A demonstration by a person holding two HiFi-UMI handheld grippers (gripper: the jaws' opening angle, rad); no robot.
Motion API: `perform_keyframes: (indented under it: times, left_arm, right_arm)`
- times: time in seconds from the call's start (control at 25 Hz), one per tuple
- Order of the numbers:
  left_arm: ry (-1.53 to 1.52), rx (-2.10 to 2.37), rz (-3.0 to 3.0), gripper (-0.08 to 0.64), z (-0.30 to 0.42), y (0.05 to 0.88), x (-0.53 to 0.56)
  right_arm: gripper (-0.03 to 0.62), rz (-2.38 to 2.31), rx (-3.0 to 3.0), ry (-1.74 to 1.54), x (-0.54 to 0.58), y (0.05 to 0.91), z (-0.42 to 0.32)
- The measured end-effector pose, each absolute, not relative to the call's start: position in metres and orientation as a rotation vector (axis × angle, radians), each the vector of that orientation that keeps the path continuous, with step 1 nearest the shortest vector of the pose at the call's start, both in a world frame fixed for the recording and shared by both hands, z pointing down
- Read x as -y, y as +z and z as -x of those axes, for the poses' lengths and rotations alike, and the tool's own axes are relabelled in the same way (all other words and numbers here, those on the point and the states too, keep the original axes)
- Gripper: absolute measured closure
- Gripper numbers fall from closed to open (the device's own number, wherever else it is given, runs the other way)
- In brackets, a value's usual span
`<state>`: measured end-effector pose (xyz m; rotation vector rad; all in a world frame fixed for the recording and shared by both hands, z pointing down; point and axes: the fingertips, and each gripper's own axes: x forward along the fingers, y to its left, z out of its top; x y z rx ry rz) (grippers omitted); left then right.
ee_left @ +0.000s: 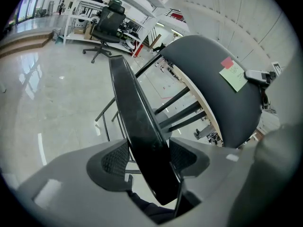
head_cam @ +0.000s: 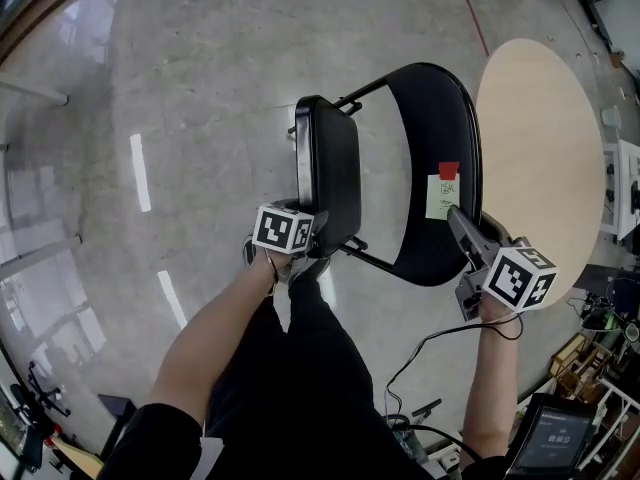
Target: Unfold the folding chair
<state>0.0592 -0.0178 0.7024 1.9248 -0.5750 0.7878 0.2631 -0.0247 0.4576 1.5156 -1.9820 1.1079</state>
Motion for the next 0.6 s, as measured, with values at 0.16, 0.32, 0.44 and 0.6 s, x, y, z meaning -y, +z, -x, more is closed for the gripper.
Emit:
perform_keyframes:
  times: [0.16, 0.32, 0.44, 0.6]
  left_arm:
    - [0.76, 0.569, -1.899, 0.292, -0.04, 0.713, 0.018]
    - [0.703, 0.565, -1.88, 0.296, -0.023, 0.723, 0.016]
    - [0.667, 0.564, -1.871, 0.299, -0.017, 0.729, 0.017]
    - [0.641, 0.554, -1.859, 0.301, -0.002, 0.738, 0.019]
  right_arm:
    - [0.479, -1.531, 1.994, 1.163, 0.022, 0.464, -0.27]
    - [0.48, -1.52, 2.044, 1.201, 0.021, 0.469, -0.272]
    - [0.486, -1.531, 2.124, 1.269, 0.021, 0.469, -0.274]
    - [0.495, -1.561, 2.116, 1.31, 0.02, 0.476, -0.277]
